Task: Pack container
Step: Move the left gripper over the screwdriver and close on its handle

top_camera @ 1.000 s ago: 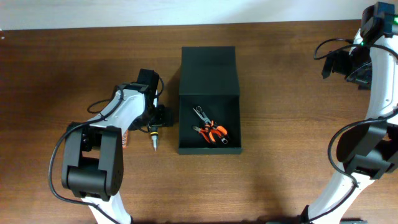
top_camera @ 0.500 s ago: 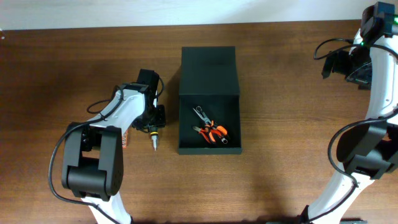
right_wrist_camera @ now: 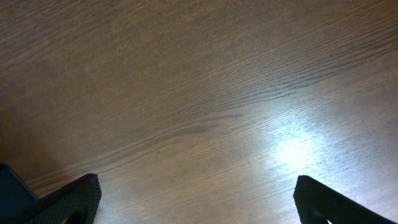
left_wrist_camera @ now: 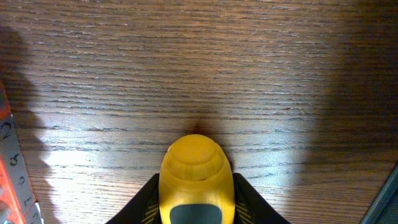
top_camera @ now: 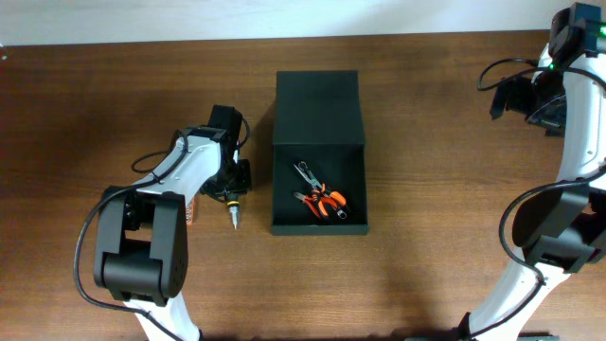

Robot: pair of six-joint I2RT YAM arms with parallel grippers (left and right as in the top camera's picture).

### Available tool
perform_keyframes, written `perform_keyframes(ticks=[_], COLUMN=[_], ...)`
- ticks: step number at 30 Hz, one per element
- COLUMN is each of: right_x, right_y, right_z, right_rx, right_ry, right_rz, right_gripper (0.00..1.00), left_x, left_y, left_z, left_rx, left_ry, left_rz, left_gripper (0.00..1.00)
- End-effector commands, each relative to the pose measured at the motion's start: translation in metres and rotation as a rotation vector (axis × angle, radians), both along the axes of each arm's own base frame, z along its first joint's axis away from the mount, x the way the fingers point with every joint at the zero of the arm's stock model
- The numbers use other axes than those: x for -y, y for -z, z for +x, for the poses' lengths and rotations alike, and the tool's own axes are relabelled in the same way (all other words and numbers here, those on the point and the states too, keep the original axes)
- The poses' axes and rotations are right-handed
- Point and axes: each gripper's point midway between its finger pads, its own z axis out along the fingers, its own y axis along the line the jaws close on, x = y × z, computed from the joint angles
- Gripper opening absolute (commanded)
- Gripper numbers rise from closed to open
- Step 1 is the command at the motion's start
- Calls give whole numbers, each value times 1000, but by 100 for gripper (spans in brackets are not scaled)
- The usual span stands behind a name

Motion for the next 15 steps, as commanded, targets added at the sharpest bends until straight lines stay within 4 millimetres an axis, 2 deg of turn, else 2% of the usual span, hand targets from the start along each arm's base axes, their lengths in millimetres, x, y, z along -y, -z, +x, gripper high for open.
perform_keyframes(ticks=[1,10,15], right_x=[-4,-4,-4], right_y=[1,1,1], right_z=[1,1,1], right_rx=[2,2,2], right_ry=[5,5,5], right_rz=[11,11,11], right_gripper=[99,99,99], left_x=[-4,-3,-1], left_y=[4,2,-18], left_z=[1,2,16], left_rx=[-5,-1,21], left_ry=[-6,-5,33], left_rz=[16,15,14], left_gripper=[27,27,27])
